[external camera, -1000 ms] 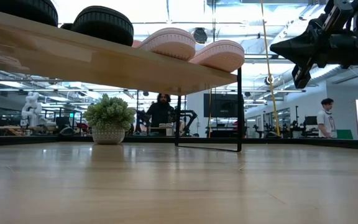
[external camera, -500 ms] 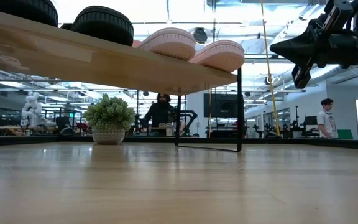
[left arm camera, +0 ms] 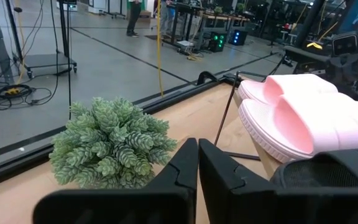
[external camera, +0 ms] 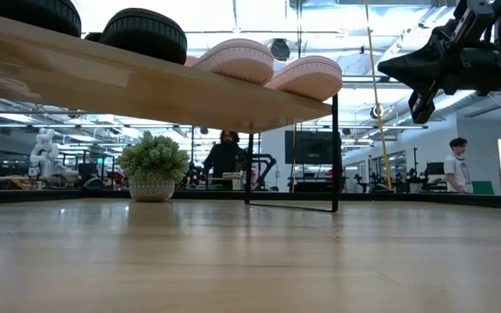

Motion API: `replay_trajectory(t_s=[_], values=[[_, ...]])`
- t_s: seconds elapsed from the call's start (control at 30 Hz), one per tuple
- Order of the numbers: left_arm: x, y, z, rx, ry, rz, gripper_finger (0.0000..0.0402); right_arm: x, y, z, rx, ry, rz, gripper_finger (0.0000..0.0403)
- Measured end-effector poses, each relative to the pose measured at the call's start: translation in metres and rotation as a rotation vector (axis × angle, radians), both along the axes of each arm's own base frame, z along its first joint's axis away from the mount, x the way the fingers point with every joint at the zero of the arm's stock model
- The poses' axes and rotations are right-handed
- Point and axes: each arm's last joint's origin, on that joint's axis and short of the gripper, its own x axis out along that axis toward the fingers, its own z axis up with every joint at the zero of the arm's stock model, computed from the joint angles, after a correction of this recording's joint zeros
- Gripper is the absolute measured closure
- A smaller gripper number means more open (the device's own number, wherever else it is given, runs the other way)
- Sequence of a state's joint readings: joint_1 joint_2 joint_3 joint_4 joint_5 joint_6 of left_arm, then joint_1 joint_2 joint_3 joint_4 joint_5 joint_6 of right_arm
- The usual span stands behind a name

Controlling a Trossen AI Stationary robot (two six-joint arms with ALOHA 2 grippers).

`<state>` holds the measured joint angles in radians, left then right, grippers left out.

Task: Pick and place slides into the shelf
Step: Return to Home Position

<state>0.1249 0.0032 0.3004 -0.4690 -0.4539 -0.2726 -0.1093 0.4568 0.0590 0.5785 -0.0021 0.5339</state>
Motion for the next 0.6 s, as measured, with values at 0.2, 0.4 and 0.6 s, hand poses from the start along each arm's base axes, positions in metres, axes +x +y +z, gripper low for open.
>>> replay_trajectory(t_s=[0.2,0.4,0.6], values=[[0.0000,0.0000,0.0000,0.000,-0.001,0.000,0.0400,0.0000,0.0000,0.0000,0.000,0.000,0.000,0.0403],[0.0000,0.0000,0.0000,0.000,-0.001,0.000,0.0393,0.0000,0.0000,0.0000,0.000,0.000,0.000,0.0403],[0.0000,0.0000,0.0001,0.000,-0.001,0.001,0.0379,0.0000,0.0000,0.0000,0.000,0.000,0.000,0.0403]])
